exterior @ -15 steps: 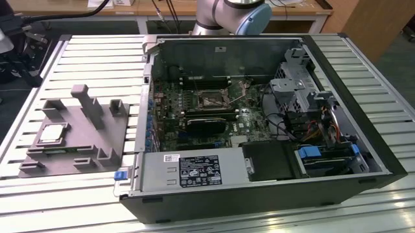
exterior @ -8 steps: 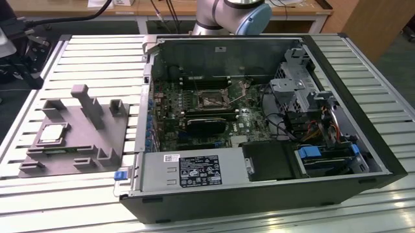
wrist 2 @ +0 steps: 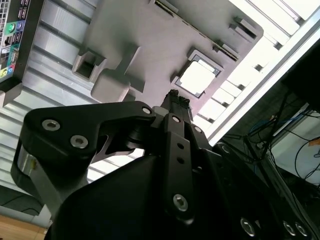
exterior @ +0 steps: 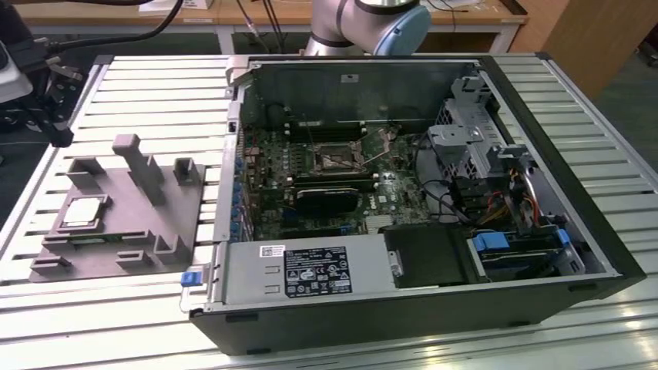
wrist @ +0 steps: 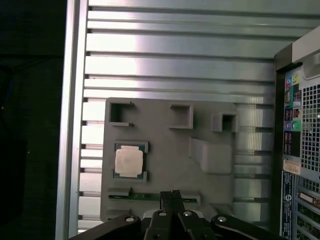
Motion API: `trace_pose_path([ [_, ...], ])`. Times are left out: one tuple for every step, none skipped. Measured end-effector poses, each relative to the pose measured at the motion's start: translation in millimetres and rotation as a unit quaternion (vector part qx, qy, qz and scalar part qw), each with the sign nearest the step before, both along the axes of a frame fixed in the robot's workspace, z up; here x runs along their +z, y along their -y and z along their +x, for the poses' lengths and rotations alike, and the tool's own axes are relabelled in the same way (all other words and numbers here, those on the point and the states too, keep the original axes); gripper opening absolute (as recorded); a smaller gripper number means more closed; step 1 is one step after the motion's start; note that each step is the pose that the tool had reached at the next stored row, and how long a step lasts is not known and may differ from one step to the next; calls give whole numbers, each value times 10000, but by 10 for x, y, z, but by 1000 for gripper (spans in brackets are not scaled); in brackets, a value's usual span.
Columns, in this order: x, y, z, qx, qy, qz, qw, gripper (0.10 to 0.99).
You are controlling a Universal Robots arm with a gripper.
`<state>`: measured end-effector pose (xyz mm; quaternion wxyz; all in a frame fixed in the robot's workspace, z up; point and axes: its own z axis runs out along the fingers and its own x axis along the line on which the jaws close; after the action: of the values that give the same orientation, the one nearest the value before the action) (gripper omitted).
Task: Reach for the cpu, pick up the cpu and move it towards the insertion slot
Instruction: 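Pick up the cpu and move it towards the insertion slot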
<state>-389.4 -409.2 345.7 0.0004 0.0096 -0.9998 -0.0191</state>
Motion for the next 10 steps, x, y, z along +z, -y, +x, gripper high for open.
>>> trace_pose_path([
  [-11, 0, 0, 0, 0, 0, 10000, 106],
  [-21, 0, 0, 0, 0, 0, 10000, 106],
  [-32, 0, 0, 0, 0, 0, 10000, 106],
  [-41, 0, -1, 0, 0, 0, 10000, 106],
  [-49, 0, -1, 0, 0, 0, 10000, 106],
  [-60, 0, -1, 0, 0, 0, 10000, 106],
  [-71, 0, -1, 0, 0, 0, 10000, 106],
  [-82, 0, -2, 0, 0, 0, 10000, 106],
  [-94, 0, -2, 0, 0, 0, 10000, 106],
  [-105, 0, -2, 0, 0, 0, 10000, 106],
])
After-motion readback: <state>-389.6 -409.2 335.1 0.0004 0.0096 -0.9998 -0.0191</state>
